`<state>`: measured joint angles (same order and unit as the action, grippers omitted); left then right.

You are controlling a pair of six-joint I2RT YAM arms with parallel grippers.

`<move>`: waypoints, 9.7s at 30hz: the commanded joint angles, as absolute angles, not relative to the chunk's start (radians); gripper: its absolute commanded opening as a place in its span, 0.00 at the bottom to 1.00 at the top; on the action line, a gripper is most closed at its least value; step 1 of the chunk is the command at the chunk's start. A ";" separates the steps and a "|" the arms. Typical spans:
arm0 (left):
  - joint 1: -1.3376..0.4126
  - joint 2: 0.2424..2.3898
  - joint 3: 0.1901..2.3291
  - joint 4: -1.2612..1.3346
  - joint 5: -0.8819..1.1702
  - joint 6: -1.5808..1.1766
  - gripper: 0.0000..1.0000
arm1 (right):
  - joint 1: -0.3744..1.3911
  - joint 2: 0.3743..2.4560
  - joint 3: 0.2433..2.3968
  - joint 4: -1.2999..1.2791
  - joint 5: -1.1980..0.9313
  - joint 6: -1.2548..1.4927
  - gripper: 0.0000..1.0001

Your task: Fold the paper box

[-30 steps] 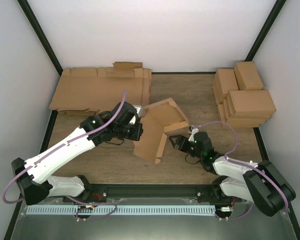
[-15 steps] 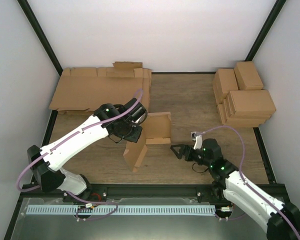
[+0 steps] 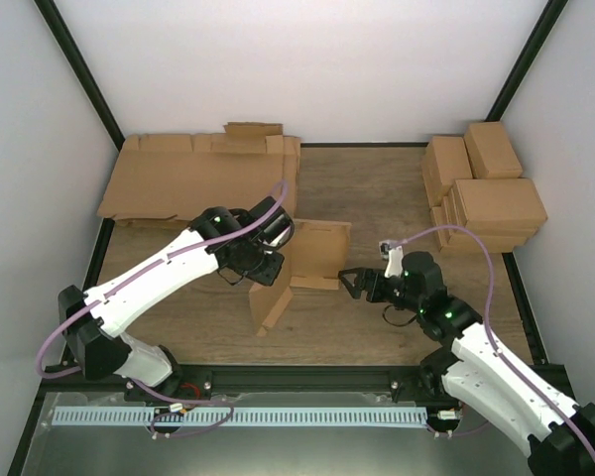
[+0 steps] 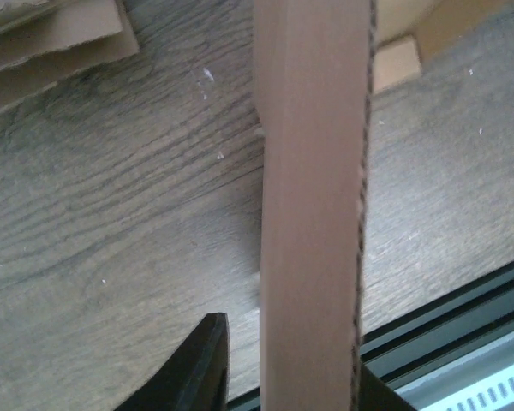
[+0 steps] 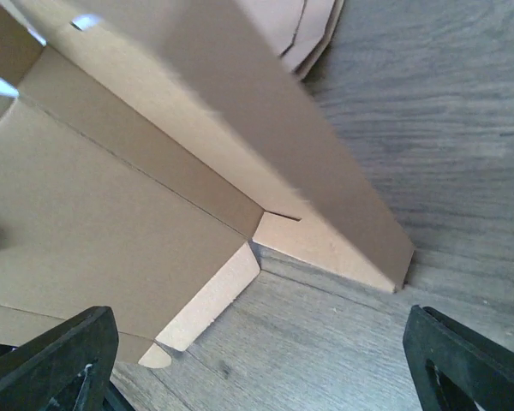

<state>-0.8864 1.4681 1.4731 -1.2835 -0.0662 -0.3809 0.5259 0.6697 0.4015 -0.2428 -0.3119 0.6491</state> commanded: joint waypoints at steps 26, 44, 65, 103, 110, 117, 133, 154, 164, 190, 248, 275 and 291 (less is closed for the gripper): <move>-0.853 1.287 1.302 -0.973 0.127 -0.377 0.56 | 0.422 0.751 0.700 -0.336 -0.183 0.540 0.78; -0.856 1.259 1.273 -1.009 0.074 -0.372 0.21 | 0.386 0.762 0.632 -0.311 -0.266 0.539 0.80; -0.872 1.222 1.290 -1.032 0.012 -0.378 0.04 | 0.385 0.613 0.632 -0.471 -0.138 0.563 0.92; -0.898 1.212 1.287 -1.098 -0.062 -0.269 0.04 | 0.386 0.909 0.750 -0.229 -0.259 0.504 0.51; -0.909 1.223 1.284 -1.091 -0.061 -0.250 0.04 | 0.386 0.947 0.713 -0.180 -0.321 0.473 0.50; -0.920 1.224 1.279 -1.078 -0.060 -0.244 0.04 | 0.385 0.976 0.674 -0.155 -0.375 0.450 0.50; -0.935 1.233 1.264 -1.071 -0.073 -0.242 0.04 | 0.385 0.888 0.627 -0.193 -0.351 0.417 0.64; -0.936 1.225 1.258 -1.073 -0.083 -0.249 0.04 | 0.386 0.817 0.670 -0.189 -0.199 0.452 0.52; -0.938 1.229 1.257 -1.074 -0.081 -0.241 0.04 | 0.386 0.885 0.687 -0.153 -0.206 0.445 0.53; -0.950 1.239 1.256 -1.072 -0.088 -0.235 0.04 | 0.386 0.968 0.689 -0.143 -0.276 0.420 0.53; -0.965 1.242 1.261 -1.052 -0.144 -0.205 0.04 | 0.522 1.205 1.014 -0.565 -0.477 0.109 0.41; -0.977 1.278 1.313 -1.011 -0.086 -0.243 0.04 | 0.862 1.188 1.012 -0.660 0.234 0.185 0.41; -0.975 1.104 1.273 -0.899 -0.077 -0.366 0.84 | 0.662 1.199 0.889 -0.521 0.085 0.279 0.40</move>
